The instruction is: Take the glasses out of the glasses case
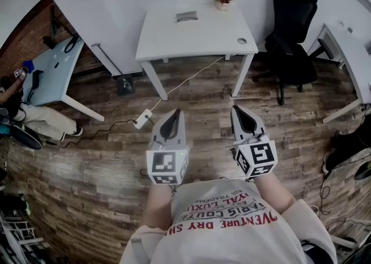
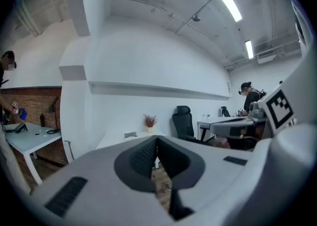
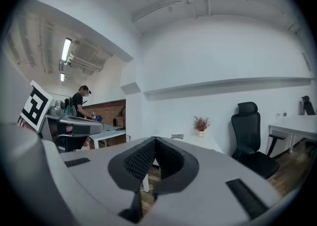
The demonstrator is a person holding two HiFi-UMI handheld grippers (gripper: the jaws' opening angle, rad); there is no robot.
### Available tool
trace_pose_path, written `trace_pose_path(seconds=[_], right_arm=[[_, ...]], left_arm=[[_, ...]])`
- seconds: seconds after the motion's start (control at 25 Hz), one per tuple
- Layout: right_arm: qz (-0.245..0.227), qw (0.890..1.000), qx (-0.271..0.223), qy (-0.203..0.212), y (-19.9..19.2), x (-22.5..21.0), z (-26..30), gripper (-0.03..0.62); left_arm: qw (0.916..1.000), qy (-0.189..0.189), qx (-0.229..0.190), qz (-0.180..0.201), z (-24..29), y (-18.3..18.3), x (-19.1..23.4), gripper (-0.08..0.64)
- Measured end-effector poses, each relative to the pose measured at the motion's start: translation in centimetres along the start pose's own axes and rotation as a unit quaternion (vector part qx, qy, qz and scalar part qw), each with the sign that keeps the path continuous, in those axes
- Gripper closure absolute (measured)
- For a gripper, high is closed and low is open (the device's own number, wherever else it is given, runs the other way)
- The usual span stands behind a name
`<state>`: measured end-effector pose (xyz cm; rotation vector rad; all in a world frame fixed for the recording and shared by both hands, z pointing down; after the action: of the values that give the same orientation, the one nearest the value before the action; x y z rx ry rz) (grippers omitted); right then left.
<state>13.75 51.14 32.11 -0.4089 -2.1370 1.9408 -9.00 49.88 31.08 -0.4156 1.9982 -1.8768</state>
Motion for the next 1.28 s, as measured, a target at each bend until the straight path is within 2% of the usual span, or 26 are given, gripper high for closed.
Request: trace_pose_path(seconds=[0.24, 0.4, 0.56, 0.76, 0.92, 1.12, 1.28], right_arm=[[0.001, 1.0, -0.003, -0.006, -0.3, 1.5, 0.1, 0.58], [-0.003, 1.0, -0.009, -0.013, -0.1, 2.8, 0.5, 0.58], [0.021, 0.999, -0.021, -0.011, -0.8, 4.7, 0.8, 0.58], [0.048, 0.999, -0.002, -0.018, -2.5, 6.5, 1.5, 0.58], [0.048, 0.998, 0.018, -0.026, -3.6, 6.0, 3.1, 0.58], [0.049, 0.998, 0.022, -0.015, -5.2, 3.8, 6.6, 0.58], [0.057, 0.998, 0.018, -0.003, -6.0, 0.4, 11.0, 0.58]], left_arm=[[0.9998, 0.002, 0.018, -0.013, -0.8, -1.4, 1.5, 0.552], [0.9998, 0.001, 0.012, -0.017, -1.6, -1.3, 2.7, 0.552], [1.0, -0.002, 0.004, -0.009, -2.7, -1.5, 4.3, 0.552], [0.9991, 0.021, 0.003, -0.036, -4.1, -2.7, 7.1, 0.552], [0.9985, 0.024, 0.005, -0.049, -2.9, -3.5, 8.5, 0.552], [0.9975, 0.032, 0.015, -0.061, 0.9, -5.4, 9.4, 0.552], [0.9986, 0.028, 0.018, -0.041, 5.7, -5.7, 9.4, 0.552]])
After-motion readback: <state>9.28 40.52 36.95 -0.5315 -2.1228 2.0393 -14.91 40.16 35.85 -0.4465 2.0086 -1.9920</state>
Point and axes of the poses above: the fingertips, and each gripper's own axes: z forward along the fingers, x to its left, y out of its top, the point moved 9 cm from there along -z, backward along the fingers, and after that the axes turned 11 degrees about -x, right-handed, at the moved point
